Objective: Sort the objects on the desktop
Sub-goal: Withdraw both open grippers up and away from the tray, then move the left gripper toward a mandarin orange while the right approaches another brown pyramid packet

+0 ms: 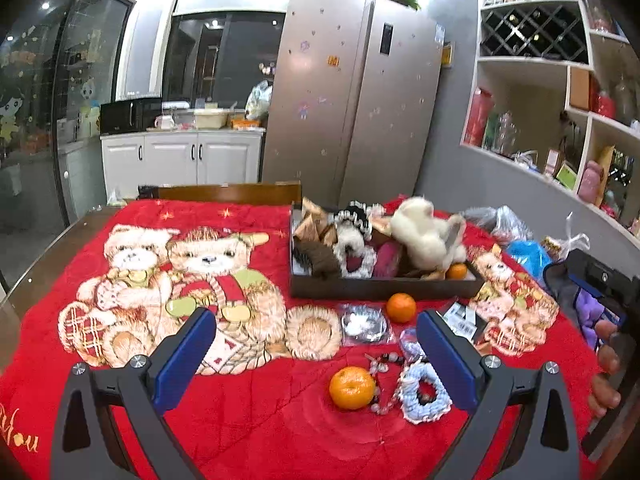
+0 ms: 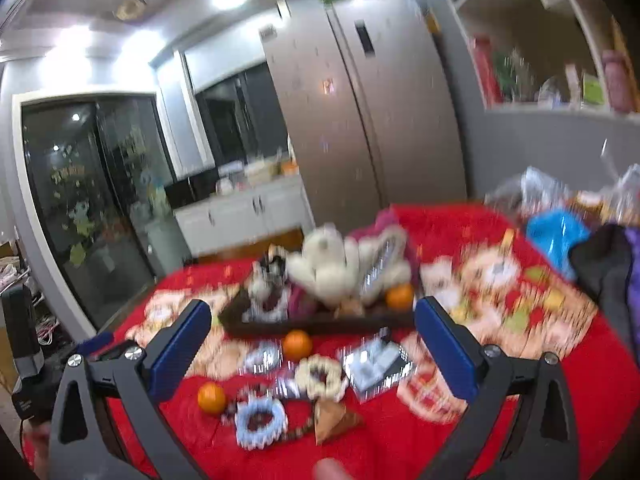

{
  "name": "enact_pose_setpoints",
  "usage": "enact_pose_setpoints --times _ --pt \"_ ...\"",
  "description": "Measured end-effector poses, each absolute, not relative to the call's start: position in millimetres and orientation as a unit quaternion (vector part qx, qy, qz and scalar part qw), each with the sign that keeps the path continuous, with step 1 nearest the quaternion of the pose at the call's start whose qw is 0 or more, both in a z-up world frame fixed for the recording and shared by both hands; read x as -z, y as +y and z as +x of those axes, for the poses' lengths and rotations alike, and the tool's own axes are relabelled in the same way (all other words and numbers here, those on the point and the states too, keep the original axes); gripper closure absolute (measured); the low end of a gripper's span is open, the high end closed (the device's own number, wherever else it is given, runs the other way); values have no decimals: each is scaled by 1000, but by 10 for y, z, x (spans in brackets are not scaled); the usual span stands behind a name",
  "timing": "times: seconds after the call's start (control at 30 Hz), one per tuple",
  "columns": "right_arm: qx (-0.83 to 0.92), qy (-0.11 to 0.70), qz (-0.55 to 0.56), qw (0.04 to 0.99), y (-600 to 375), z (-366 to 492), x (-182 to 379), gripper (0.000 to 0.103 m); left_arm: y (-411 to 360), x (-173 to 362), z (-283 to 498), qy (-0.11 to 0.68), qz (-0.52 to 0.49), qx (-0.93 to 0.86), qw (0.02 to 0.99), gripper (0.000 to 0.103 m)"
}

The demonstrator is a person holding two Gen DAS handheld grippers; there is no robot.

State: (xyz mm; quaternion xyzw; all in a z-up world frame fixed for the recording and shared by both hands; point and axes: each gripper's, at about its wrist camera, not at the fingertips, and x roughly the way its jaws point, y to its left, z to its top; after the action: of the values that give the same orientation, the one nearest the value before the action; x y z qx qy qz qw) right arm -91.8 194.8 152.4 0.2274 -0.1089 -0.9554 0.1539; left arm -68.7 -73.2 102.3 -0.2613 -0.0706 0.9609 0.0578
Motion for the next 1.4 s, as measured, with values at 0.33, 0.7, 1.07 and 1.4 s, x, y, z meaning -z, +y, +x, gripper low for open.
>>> enact_pose_setpoints --times 0.33,0.7,1.07,1.4 --pt "918 -198 266 216 2097 -1083 -1184 0 -563 -822 -726 -66 -283 -952 100 1" --pt "922 -164 284 205 1962 -1149 -1078 0 -569 -690 -838 -60 -311 -943 98 1" --pt "928 -138 298 177 1882 -1179 -989 0 -809 -563 -928 -183 -340 -911 147 1" --pt "928 -136 301 174 1897 -1176 -982 0 -830 -556 -931 -156 -341 -921 106 1"
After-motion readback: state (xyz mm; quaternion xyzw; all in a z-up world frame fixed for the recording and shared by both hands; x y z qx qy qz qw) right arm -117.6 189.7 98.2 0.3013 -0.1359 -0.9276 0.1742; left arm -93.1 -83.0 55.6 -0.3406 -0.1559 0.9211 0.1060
